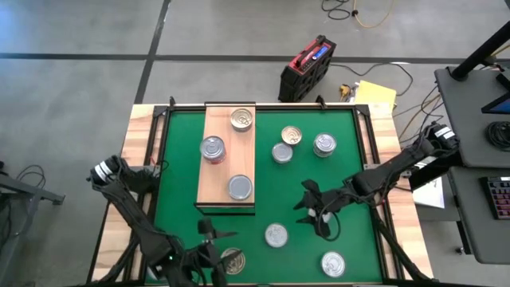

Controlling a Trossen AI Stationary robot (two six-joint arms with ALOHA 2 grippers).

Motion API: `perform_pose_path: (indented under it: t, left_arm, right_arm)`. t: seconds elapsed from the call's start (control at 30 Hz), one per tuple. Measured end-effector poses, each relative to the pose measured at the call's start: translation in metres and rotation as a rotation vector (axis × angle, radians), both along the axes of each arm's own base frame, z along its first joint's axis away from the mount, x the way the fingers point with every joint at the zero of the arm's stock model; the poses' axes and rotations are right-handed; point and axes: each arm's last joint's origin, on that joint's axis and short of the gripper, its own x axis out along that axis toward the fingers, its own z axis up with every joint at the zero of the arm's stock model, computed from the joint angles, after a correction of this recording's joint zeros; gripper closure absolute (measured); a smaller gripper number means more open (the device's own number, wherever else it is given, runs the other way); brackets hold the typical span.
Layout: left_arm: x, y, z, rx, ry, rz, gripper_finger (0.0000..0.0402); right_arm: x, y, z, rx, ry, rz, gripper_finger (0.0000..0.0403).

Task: Stack canned seafood by type on shelf
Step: Put the green tuna can on the shelf

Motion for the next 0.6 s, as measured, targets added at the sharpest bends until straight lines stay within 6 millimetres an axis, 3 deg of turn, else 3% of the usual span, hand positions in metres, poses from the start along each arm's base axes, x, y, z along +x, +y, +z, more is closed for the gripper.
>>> perform_pose_path:
  t: [0.37,0.6]
  left_arm:
    - [0.0,-0.01,-0.013,-0.285,0.194,0.023,0.0169]
    - [-0.003,-0.013,-0.021,-0.465,0.321,0.02,0.0169]
  right_arm:
    - [-0.005,0.006,-0.003,0.017,0.052,0.061,0.0193]
    - [-0.011,-0.001,-0.008,0.063,0.168,-0.033,0.0193]
